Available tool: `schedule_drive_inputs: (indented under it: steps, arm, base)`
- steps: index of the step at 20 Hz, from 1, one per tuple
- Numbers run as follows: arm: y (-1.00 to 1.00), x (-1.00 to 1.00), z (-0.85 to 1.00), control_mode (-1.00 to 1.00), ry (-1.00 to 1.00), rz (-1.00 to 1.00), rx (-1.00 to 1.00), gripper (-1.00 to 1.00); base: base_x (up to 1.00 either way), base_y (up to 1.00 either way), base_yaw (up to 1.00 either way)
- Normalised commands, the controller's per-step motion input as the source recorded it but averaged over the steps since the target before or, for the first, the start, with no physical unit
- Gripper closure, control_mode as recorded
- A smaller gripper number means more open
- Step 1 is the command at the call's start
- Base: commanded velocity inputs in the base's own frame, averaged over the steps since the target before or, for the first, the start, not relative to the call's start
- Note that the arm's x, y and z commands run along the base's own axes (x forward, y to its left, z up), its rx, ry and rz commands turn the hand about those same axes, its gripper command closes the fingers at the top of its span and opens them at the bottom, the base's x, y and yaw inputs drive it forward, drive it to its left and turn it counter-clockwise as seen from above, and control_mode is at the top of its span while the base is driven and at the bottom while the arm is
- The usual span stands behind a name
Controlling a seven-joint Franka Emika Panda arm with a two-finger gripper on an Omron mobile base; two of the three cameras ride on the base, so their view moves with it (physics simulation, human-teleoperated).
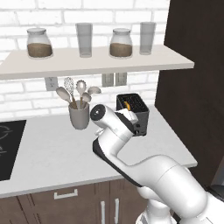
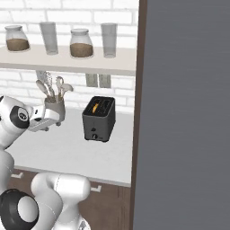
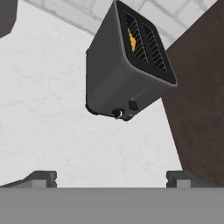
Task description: Start the toaster. Once the lever pops up, take the bread to the plate on the dining counter.
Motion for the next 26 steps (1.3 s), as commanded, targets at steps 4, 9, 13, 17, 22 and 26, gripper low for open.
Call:
schedule_drive_inputs:
  steps: [4, 9, 13, 17, 22, 26]
  arm:
    - [0.00, 0.00, 0.00, -1.00, 0.00, 0.00, 0.00, -1.00]
    - [0.00, 0.00, 0.00, -1.00, 0.00, 0.00, 0.00, -1.00]
    - [0.00, 0.00, 0.00, -1.00, 0.00, 0.00, 0.00, -1.00]
    - [0.00, 0.00, 0.00, -1.00, 0.00, 0.00, 0.00, -1.00]
    - [0.00, 0.00, 0.00, -1.00, 0.00, 0.00, 0.00, -1.00]
    - [0.00, 0.00, 0.00, -1.00, 0.00, 0.00, 0.00, -1.00]
  base:
    - [0.00, 0.00, 0.00]
    - [0.00, 0.00, 0.00]
    - [0.00, 0.00, 0.00]
    - [0.00, 0.00, 0.00]
    - [0.00, 0.00, 0.00]
    - [0.00, 0.00, 0.00]
